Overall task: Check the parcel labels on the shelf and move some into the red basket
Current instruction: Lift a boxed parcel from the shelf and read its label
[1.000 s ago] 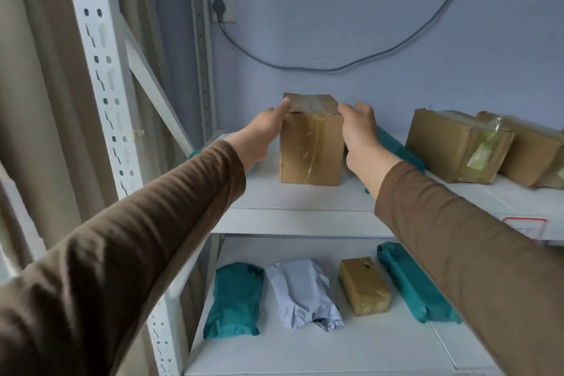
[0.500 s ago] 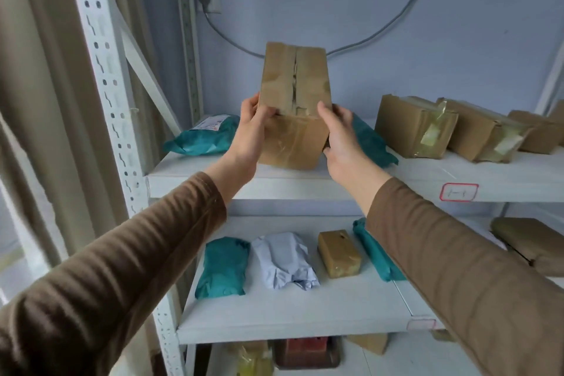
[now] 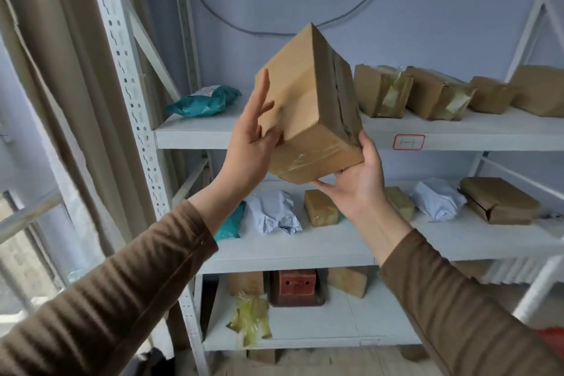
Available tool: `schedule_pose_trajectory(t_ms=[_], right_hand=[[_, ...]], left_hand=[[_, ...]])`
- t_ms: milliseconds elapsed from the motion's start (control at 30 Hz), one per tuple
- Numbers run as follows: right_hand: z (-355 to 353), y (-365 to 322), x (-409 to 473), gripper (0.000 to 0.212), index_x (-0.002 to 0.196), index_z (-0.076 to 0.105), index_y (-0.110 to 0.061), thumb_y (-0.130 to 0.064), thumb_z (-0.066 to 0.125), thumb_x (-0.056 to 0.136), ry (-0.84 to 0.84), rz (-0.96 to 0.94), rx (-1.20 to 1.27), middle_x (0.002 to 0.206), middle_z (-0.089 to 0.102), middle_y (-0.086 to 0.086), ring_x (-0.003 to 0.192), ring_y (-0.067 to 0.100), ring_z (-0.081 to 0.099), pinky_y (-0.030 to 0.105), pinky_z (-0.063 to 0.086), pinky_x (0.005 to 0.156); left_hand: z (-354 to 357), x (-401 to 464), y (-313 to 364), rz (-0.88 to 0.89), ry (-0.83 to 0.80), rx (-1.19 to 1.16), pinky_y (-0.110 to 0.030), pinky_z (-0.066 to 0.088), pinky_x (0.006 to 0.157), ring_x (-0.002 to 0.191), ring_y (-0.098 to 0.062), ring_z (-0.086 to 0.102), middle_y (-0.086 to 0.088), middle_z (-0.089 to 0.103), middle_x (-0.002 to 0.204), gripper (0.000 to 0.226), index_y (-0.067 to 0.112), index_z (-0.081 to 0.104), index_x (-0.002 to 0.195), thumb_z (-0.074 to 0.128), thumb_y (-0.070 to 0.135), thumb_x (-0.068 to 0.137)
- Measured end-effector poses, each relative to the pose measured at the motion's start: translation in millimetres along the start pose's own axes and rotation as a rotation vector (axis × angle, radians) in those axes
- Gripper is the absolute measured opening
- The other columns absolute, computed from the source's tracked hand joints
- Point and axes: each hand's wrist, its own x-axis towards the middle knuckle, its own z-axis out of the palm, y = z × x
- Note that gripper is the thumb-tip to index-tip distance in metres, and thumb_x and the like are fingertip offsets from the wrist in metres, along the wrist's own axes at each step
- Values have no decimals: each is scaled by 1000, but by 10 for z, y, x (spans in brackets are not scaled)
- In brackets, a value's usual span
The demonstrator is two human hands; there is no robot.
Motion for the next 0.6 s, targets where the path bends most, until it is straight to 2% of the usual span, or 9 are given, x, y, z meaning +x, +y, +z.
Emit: schedule_pose_trajectory(t_ms=[67, 133, 200, 233, 300, 333, 433, 533, 600], right_hand=[[-114, 33, -121, 51, 138, 64, -28, -57, 52, 97, 6, 5, 55, 132, 71, 4, 130, 23, 59, 65, 43, 108], [-228, 57, -210, 54, 140, 63, -25, -57, 49, 98, -13, 3, 113, 135, 69, 9, 132, 26, 58, 65, 44, 106], [-340, 62, -262, 57, 141, 63, -23, -58, 46, 99, -37, 9, 171, 137, 67, 13, 133, 31, 57, 66, 43, 107], [-383, 53, -279, 58, 141, 62, -22, -58, 45, 99, -49, 17, 181, 138, 67, 15, 133, 32, 57, 67, 42, 107], [-435, 21, -293, 59, 141, 62, -20, -58, 42, 100, -53, 25, 150, 138, 66, 16, 132, 34, 57, 68, 40, 108], [-447, 4, -298, 60, 141, 62, -20, -58, 41, 101, -50, 26, 124, 138, 66, 16, 131, 33, 58, 68, 40, 108], [-497, -61, -286, 56, 142, 61, -19, -55, 43, 102, -34, 19, 67, 138, 67, 14, 128, 30, 59, 62, 42, 111], [-642, -94, -195, 45, 144, 58, -23, -42, 51, 104, 14, 4, -88, 140, 65, 10, 132, 28, 58, 54, 49, 106], [-753, -107, -134, 36, 141, 59, -26, -34, 53, 105, 14, 4, -241, 132, 68, 8, 118, 24, 63, 44, 58, 90]], left_hand=[[38, -86, 13, -46, 17, 3, -35, 34, 121, 147, -6, 38, 22, 32, 163, 87, 36, 20, 165, 59, -5, 98], [70, -146, -21, -108, 25, 12, -40, 24, 128, 155, -7, 24, 12, 22, 171, 95, 36, 18, 165, 76, 16, 93], [104, -188, -12, -239, 21, -1, -41, 29, 126, 157, -12, 20, 9, 13, 173, 118, 40, 12, 165, 90, 40, 76], [129, -207, 2, -329, 7, -66, -36, 39, 119, 154, -16, 28, 7, 17, 171, 127, 40, 7, 165, 93, 42, 72], [183, -251, 29, -481, -40, -263, -25, 51, 101, 138, -16, 51, 7, 38, 157, 131, 35, 1, 166, 94, 30, 73], [203, -258, 12, -517, -57, -332, -27, 53, 100, 131, -16, 58, 8, 47, 151, 128, 32, 8, 166, 95, 28, 71], [210, -304, -90, -499, -69, -387, -33, 56, 98, 125, -22, 66, 1, 67, 137, 92, 22, 43, 151, 93, 26, 73], [188, -433, -143, -425, -70, -336, -33, 57, 102, 126, -17, 62, 4, 60, 138, 84, 24, 39, 149, 87, 15, 81], [162, -565, -241, -342, -95, -263, -31, 57, 102, 128, -10, 58, 5, 54, 142, 91, 28, 30, 150, 86, 4, 81]])
